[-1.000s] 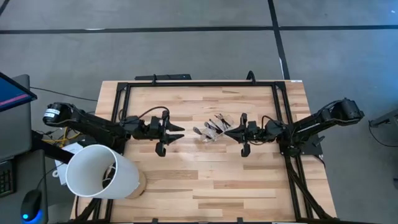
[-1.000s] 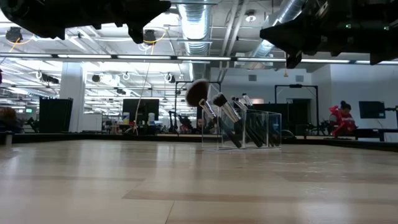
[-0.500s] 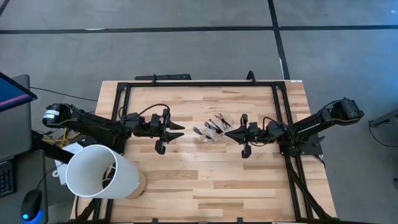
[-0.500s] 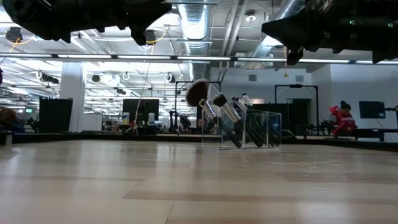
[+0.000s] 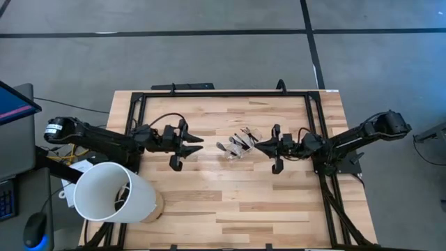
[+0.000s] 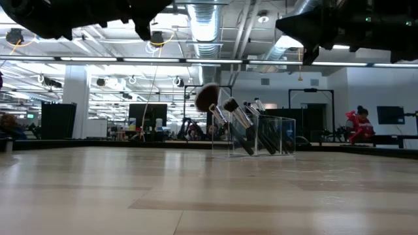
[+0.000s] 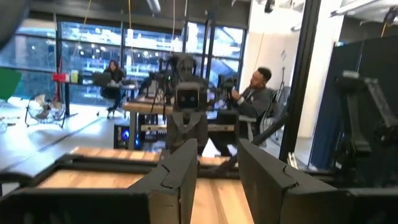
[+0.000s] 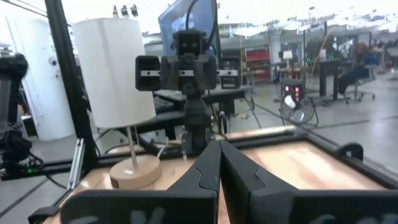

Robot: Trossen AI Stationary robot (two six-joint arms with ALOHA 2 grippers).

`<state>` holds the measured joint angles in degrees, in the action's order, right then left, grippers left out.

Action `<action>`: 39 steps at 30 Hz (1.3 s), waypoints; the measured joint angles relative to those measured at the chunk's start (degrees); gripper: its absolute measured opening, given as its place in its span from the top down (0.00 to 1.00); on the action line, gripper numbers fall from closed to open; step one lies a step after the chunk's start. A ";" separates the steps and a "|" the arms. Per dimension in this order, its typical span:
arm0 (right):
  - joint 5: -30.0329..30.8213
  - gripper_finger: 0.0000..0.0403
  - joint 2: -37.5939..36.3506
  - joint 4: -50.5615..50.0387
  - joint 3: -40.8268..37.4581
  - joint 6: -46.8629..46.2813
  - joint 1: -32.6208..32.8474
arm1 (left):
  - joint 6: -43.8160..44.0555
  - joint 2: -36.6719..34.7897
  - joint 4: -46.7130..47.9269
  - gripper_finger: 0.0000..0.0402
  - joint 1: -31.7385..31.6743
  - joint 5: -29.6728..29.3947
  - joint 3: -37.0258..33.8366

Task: Put items in baskets/containers
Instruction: Return to Home Position

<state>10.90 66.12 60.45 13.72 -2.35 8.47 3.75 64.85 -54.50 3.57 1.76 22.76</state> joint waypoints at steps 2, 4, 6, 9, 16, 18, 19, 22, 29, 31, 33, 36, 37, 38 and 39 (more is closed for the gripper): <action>-0.02 1.00 -1.45 -0.10 0.00 0.83 0.10 | 0.12 -1.78 0.00 0.72 0.18 -0.03 0.00; -0.02 1.00 -3.23 -1.44 0.00 1.31 0.13 | 0.15 -3.63 0.71 0.72 0.51 -0.01 0.00; 0.00 1.00 -5.37 -4.52 0.00 1.29 0.03 | 0.15 -5.41 2.55 0.72 0.55 0.02 0.00; 2.04 1.00 -8.42 -9.52 0.00 0.88 0.02 | 0.20 -7.08 4.78 0.72 0.52 -0.04 -0.02; 2.96 1.00 -15.40 -15.57 -0.02 1.13 1.25 | 1.44 -9.20 6.69 0.75 0.52 -0.20 -0.07; 4.34 1.00 -17.54 -18.73 0.00 1.22 1.82 | 1.44 -9.96 7.88 0.78 0.50 -0.22 -0.07; 5.35 1.00 -18.64 -20.86 0.00 1.28 2.11 | 1.44 -10.34 8.49 0.81 0.50 -0.22 -0.07; 8.97 1.00 -21.36 -26.24 0.00 1.30 2.78 | 1.44 -11.36 10.08 0.90 0.50 -0.23 -0.07; 11.87 1.00 -25.43 -31.78 -0.02 1.32 4.00 | 1.13 -11.26 12.88 0.99 -0.23 -0.22 -0.07; 11.96 1.00 -26.37 -32.55 -0.02 1.34 4.04 | 1.05 -11.26 13.36 0.99 -0.70 -0.35 -0.07; 11.96 1.00 -27.35 -33.46 -0.02 1.34 4.04 | 1.04 -11.26 14.17 0.99 -1.11 -0.27 -0.07; 11.98 1.00 -28.91 -34.87 -0.02 1.50 4.04 | 1.03 -11.83 16.49 0.99 -1.53 -0.25 -0.08; 11.98 1.00 -29.44 -35.34 -0.02 1.52 4.04 | 1.03 -12.19 16.62 0.99 -1.55 -0.26 -0.09; 11.97 1.00 -30.01 -35.96 -0.02 1.52 4.04 | 1.03 -12.77 17.07 0.99 -1.53 -0.25 -0.09; 11.98 1.00 -30.66 -36.78 -0.02 1.58 4.04 | 1.03 -13.49 17.82 0.99 -1.50 -0.24 -0.09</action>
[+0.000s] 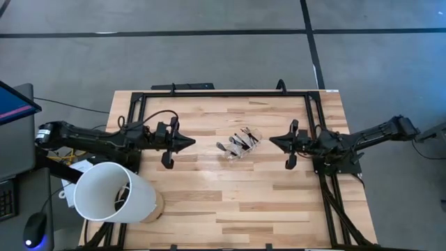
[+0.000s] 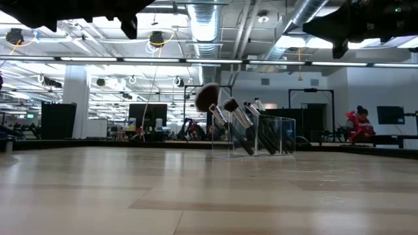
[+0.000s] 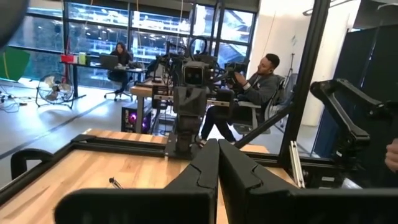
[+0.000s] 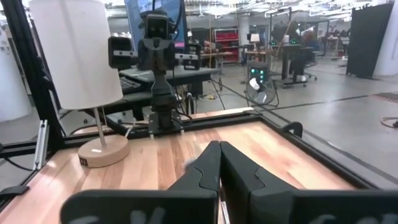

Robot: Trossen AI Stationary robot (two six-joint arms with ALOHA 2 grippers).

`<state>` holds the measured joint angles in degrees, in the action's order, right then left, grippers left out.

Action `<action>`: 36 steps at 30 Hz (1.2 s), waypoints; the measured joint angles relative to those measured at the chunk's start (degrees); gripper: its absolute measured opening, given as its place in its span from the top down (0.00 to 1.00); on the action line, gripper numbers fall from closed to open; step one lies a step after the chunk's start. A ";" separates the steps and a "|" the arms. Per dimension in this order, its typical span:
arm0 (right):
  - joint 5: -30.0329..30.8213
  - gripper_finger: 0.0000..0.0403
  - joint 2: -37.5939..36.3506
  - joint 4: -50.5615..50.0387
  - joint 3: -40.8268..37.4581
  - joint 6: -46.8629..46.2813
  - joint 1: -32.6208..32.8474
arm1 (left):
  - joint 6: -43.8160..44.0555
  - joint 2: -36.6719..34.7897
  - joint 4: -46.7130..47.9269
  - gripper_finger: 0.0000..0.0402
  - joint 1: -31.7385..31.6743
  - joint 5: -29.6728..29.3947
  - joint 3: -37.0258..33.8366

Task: Put items in baskets/containers
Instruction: Return to Home Position

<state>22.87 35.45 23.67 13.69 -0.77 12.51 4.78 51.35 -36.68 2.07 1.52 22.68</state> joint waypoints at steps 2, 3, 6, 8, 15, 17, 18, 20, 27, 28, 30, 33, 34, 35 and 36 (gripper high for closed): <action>0.00 1.00 -1.23 -0.84 0.00 0.30 0.00 | -0.01 -1.98 1.91 0.99 0.01 0.02 0.00; 0.00 1.00 -1.84 -1.29 0.00 0.36 0.00 | -0.01 -3.04 2.87 0.99 0.01 0.02 0.00; 0.00 1.00 -3.64 -2.79 0.00 0.37 0.00 | -0.30 -6.44 6.80 0.99 0.01 0.02 0.00; 0.00 1.00 -4.76 -4.30 0.00 0.33 0.00 | -1.21 -8.73 9.60 0.99 0.07 0.02 0.00; -0.02 1.00 -7.64 -8.59 0.00 0.59 0.00 | -3.34 -16.08 17.96 0.99 0.10 0.02 0.00; -0.04 1.00 -8.43 -9.91 0.00 1.09 0.00 | -4.15 -17.87 18.53 0.99 0.08 0.02 -0.81; -0.04 1.00 -8.86 -10.57 0.00 1.25 0.00 | -4.56 -18.93 18.63 0.99 0.08 0.02 -1.69; -0.06 1.00 -9.80 -11.45 0.00 1.73 0.00 | -5.14 -20.94 18.40 0.99 0.04 0.02 -3.74; -0.22 1.00 -12.56 -13.20 0.00 3.20 0.00 | -5.81 -29.15 17.23 0.99 -2.84 0.31 -9.32; -0.24 1.00 -12.85 -13.39 -0.14 3.24 0.00 | -5.46 -30.24 17.29 0.99 -3.35 0.62 -9.84; -0.24 1.00 -13.67 -13.04 -1.22 3.27 0.00 | -4.59 -32.10 17.36 0.99 -4.45 1.97 -10.65; -0.24 1.00 -15.86 -11.15 -4.09 3.79 -0.01 | -4.33 -34.20 17.46 0.99 -6.08 4.70 -11.79; -0.25 1.00 -16.94 -11.20 -4.85 3.83 -0.12 | -4.19 -34.67 17.53 0.99 -6.69 5.32 -12.28; -0.23 1.00 -18.06 -11.39 -5.30 3.82 -0.31 | -4.08 -35.06 17.82 0.99 -7.28 6.06 -12.71; -0.23 1.00 -19.16 -11.25 -5.66 3.82 -0.48 | -3.81 -35.43 17.83 0.99 -7.87 6.29 -13.22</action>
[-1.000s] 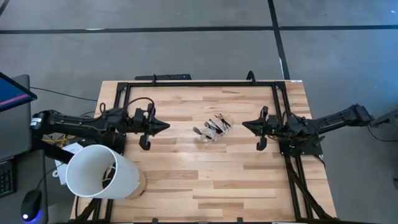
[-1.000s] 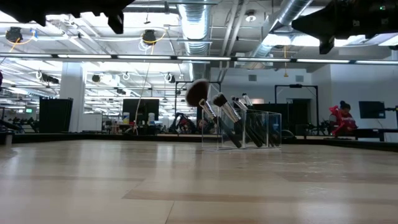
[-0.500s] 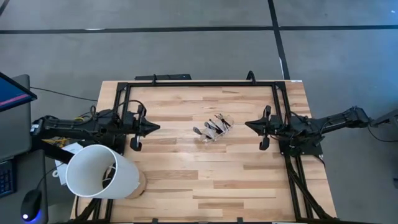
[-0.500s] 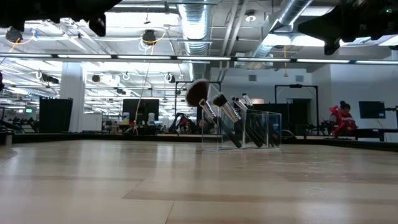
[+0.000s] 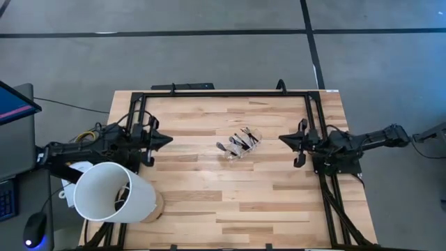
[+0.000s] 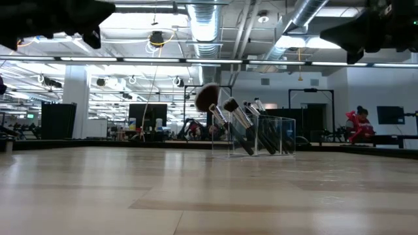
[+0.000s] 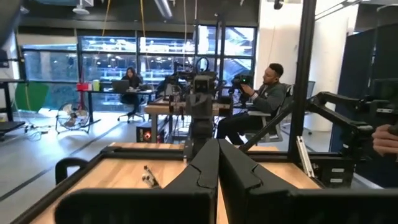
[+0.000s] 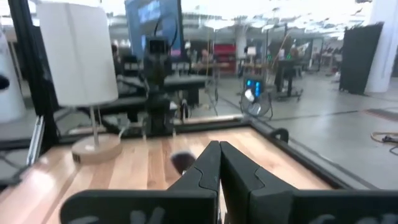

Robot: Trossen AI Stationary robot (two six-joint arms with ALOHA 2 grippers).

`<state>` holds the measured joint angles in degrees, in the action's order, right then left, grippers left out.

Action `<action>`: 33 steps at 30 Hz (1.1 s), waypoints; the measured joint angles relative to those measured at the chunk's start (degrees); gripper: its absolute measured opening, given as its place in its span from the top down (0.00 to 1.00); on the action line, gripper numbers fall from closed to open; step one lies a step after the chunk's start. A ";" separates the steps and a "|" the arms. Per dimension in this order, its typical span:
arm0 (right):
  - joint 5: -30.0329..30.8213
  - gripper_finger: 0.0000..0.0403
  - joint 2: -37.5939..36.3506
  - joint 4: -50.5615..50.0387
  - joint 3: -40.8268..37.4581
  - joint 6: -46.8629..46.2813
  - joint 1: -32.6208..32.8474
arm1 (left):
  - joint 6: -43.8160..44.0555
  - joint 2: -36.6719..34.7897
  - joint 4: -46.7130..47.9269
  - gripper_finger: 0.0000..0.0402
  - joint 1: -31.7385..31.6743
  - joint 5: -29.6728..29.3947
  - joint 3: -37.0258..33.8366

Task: Put items in baskets/containers
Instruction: Return to Home Position

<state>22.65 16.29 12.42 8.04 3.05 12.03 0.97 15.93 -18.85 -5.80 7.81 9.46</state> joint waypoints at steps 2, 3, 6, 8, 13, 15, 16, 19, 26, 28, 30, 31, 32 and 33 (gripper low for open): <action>-0.02 1.00 -2.58 -0.04 -0.71 0.02 -0.24 | 0.72 -0.36 0.04 0.99 -1.40 0.85 -0.81; -0.02 1.00 -3.87 -0.37 -0.86 0.07 -0.20 | 1.13 -0.56 0.04 0.99 -2.15 1.43 -1.12; -0.08 1.00 -8.28 -4.79 -0.94 -0.01 -0.02 | 3.16 -0.66 -0.02 0.99 -4.18 4.55 -1.87; -0.11 1.00 -11.42 -8.66 -0.99 -0.87 -0.02 | 4.81 -0.66 -0.07 0.99 -5.21 7.26 -2.48; -0.20 1.00 -16.15 -13.67 -0.96 -1.56 -0.02 | 6.65 -0.63 -0.70 0.99 -6.74 9.15 -4.64; -0.68 1.00 -16.11 -13.79 -1.25 -1.49 0.24 | 6.79 -0.70 -1.96 0.99 -7.06 8.94 -5.14; -0.78 1.00 -16.02 -13.02 -1.79 -1.41 0.37 | 7.02 -0.77 -3.18 0.99 -7.04 8.94 -5.69; -0.49 1.00 -16.13 -13.66 -3.70 -1.07 0.46 | 7.80 -1.40 -6.54 0.99 -6.45 9.00 -8.16; -3.75 1.00 -16.10 -2.59 -7.57 2.82 -0.10 | 8.11 -1.97 -8.35 0.99 -6.91 8.76 -9.18; -4.96 1.00 -15.98 -2.78 -7.57 2.88 -0.96 | 8.13 -1.99 -8.28 0.99 -6.89 8.77 -9.18; -6.48 1.00 -16.17 -2.87 -7.57 3.21 -1.95 | 8.26 -1.99 -8.26 0.99 -6.81 8.81 -9.18; -7.34 1.00 -16.17 -2.35 -7.57 3.35 -2.63 | 8.40 -1.99 -8.24 0.99 -6.76 9.07 -9.18; -7.95 1.00 -16.17 -2.54 -7.57 3.37 -3.39 | 8.54 -1.99 -8.24 0.99 -6.71 9.53 -9.18; -8.69 1.00 -16.15 -2.86 -7.57 3.18 -4.25 | 8.71 -1.99 -8.24 0.99 -6.62 9.91 -9.18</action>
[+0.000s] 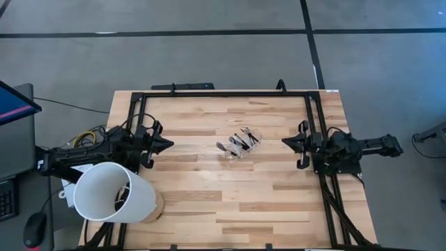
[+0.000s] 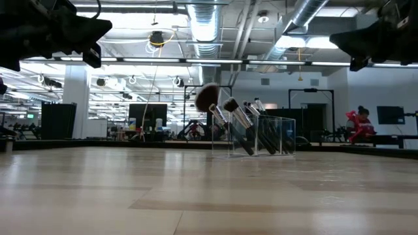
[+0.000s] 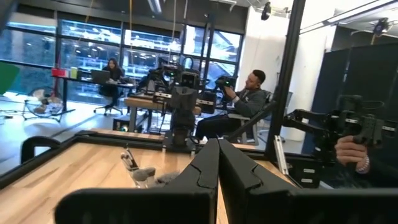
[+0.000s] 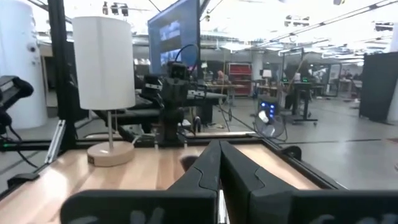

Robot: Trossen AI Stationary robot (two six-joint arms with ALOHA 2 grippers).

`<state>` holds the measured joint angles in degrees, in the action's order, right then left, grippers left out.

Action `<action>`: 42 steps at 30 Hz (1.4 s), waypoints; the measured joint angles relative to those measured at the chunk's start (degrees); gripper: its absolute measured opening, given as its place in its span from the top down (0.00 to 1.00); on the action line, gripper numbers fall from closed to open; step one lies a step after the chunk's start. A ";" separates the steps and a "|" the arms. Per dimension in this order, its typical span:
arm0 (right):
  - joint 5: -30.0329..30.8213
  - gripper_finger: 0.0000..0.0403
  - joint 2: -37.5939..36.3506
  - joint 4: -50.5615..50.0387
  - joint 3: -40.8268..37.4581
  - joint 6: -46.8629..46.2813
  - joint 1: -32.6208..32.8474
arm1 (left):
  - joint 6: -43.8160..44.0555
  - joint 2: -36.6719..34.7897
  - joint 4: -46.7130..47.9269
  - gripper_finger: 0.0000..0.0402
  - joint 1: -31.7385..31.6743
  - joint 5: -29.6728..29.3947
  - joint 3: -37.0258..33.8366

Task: Put items in baskets/containers
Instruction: Return to Home Position

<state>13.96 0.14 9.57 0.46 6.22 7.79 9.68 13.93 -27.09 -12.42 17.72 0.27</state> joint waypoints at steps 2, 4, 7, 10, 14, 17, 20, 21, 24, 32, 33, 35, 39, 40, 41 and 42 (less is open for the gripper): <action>-2.51 1.00 -0.01 -0.01 -0.02 -0.49 -1.78 | 0.26 0.00 0.02 0.99 0.04 0.19 0.00; -4.16 1.00 0.00 -0.32 -0.02 -0.75 -3.40 | 0.27 0.01 0.02 0.99 0.02 0.17 0.00; -4.44 1.00 0.00 -1.78 -0.04 -1.25 -5.20 | 1.14 0.02 0.07 0.99 0.02 0.61 0.00; -5.66 1.00 0.00 -2.28 -0.04 -1.69 -6.26 | 1.52 0.02 0.12 0.99 0.00 4.62 0.00; -7.17 1.00 0.00 -2.28 -0.06 -1.69 -6.42 | 1.30 0.03 0.72 0.99 0.00 5.90 0.04; -7.15 1.00 0.00 -2.52 -0.06 -1.75 -6.38 | 1.26 0.02 1.63 0.99 -0.15 5.94 0.04; -7.17 1.00 -0.02 -2.90 -0.08 -2.26 -6.23 | 1.30 -0.09 2.83 0.99 -1.41 5.87 0.04; -7.17 1.00 -0.01 -3.24 -0.08 -2.45 -6.23 | 1.52 -0.09 3.04 0.99 -1.97 5.84 0.07; -7.15 1.00 0.00 -3.74 -0.10 -2.76 -6.23 | 2.93 -0.09 3.12 0.99 -3.20 5.73 0.05; -6.62 1.00 0.00 -3.66 -0.10 -1.81 -6.40 | -0.19 -0.07 3.99 0.99 1.10 -0.32 0.07; -6.91 1.00 -0.01 -3.60 -0.10 -1.80 -6.39 | -1.04 -0.07 4.11 0.99 2.30 -2.21 0.07; -7.77 1.00 0.00 -3.77 -0.12 -1.82 -6.40 | -3.04 -0.07 4.17 0.99 4.59 -5.32 0.07; -8.36 1.00 0.00 -5.45 -0.12 -1.79 -6.38 | -6.17 -0.07 4.79 0.99 8.85 -7.85 0.07; -8.84 1.00 -0.02 -5.73 -0.12 -1.77 -6.38 | -6.65 -0.07 5.39 0.99 9.63 -8.65 0.07; -9.62 1.00 -0.02 -6.04 -0.12 -1.74 -6.38 | -7.30 -0.07 6.17 0.99 10.13 -9.41 0.09; -10.34 1.00 -0.01 -6.40 -0.12 -1.65 -6.38 | -7.88 -0.07 6.88 0.99 10.43 -10.22 0.07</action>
<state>3.62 0.13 3.17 0.34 4.58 1.41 1.80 13.87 -20.21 -1.99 7.50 0.35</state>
